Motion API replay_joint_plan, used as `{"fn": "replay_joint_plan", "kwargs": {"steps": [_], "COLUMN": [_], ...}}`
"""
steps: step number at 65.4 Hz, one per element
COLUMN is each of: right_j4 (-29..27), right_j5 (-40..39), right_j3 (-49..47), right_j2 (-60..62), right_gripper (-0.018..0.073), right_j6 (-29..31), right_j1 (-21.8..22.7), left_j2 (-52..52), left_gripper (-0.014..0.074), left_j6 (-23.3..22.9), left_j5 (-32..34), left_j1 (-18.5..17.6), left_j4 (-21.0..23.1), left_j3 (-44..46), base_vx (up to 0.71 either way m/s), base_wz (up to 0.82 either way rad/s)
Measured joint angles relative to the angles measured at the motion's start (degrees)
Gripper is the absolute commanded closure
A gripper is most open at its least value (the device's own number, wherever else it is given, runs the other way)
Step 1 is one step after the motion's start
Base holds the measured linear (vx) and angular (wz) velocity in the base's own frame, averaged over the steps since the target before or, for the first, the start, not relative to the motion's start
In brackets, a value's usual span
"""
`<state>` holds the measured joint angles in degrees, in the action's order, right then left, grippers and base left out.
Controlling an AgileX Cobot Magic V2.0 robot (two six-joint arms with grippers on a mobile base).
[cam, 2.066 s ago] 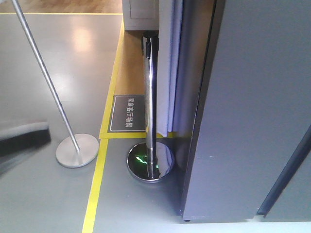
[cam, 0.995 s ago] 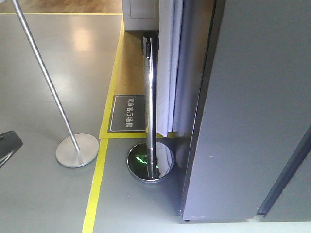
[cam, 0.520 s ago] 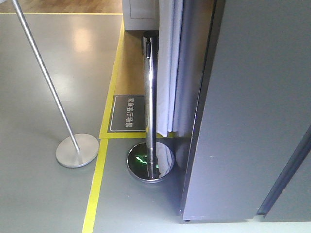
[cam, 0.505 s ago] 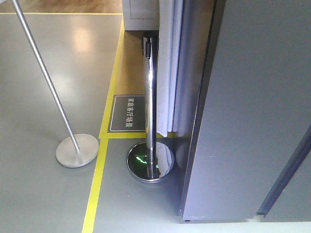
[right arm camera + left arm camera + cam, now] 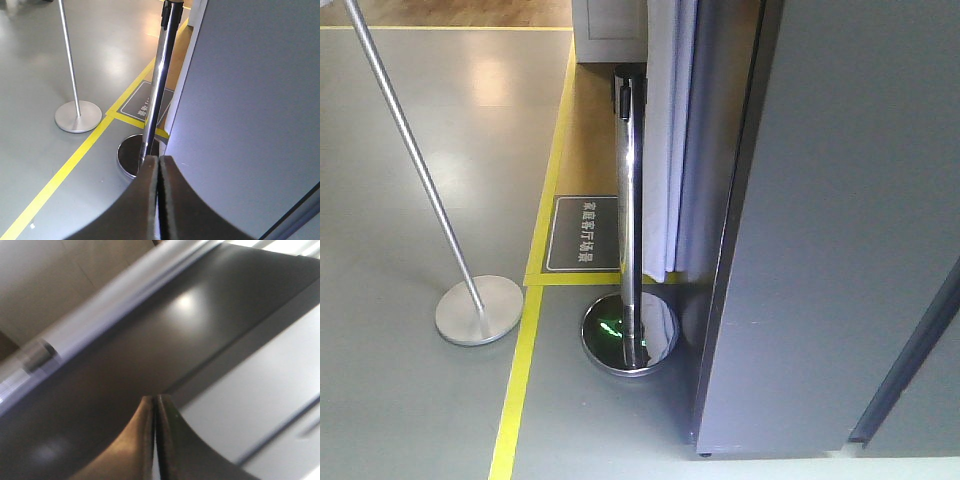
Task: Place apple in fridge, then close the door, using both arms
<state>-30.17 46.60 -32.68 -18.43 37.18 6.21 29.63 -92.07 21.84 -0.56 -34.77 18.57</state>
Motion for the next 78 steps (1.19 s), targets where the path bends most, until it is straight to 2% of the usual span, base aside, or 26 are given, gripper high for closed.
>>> {"fn": "replay_joint_plan", "kwargs": {"steps": [6,11,17,24,28,33,43,66,78], "right_j4": [0.0,0.0,0.0,0.0,0.0,0.0,0.0,0.0,0.0], "right_j5": [0.0,0.0,0.0,0.1,0.1,0.1,0.1,0.2,0.2], "right_j3": [0.0,0.0,0.0,0.0,0.0,0.0,0.0,0.0,0.0], "right_j2": [0.0,0.0,0.0,0.0,0.0,0.0,0.0,0.0,0.0], "right_gripper": [0.0562,0.0562,0.0562,0.0562,0.0562,0.0562,0.0562,0.0562,0.0562], "right_j6": [0.0,0.0,0.0,0.0,0.0,0.0,0.0,0.0,0.0], "right_j1": [0.0,0.0,0.0,0.0,0.0,0.0,0.0,0.0,0.0], "left_j2": [-0.4,-1.1,-2.4,-5.0,-6.9,-9.6,-14.2,-21.5,-27.9], "left_gripper": [0.0605,0.0605,0.0605,0.0605,0.0605,0.0605,0.0605,0.0605,0.0605], "left_j6": [16.0,30.4,45.0,55.8,59.7,63.3,67.0,67.8,67.8], "left_j5": [-0.5,-1.6,-3.2,-4.4,-4.5,-4.5,-5.5,-20.9,-24.8], "left_j1": [0.0,0.0,0.0,0.0,0.0,0.0,0.0,0.0,0.0], "left_j4": [5.8,8.6,11.5,14.9,16.3,17.0,17.2,17.3,16.3], "left_j3": [-1.3,-2.8,-5.4,-9.1,-11.2,-14.2,-19.4,-20.0,-20.0], "base_vx": [0.00,0.00,0.00,0.00,0.00,0.00,0.00,0.00,0.00], "base_wz": [0.00,0.00,0.00,0.00,0.00,0.00,0.00,0.00,0.00]}}
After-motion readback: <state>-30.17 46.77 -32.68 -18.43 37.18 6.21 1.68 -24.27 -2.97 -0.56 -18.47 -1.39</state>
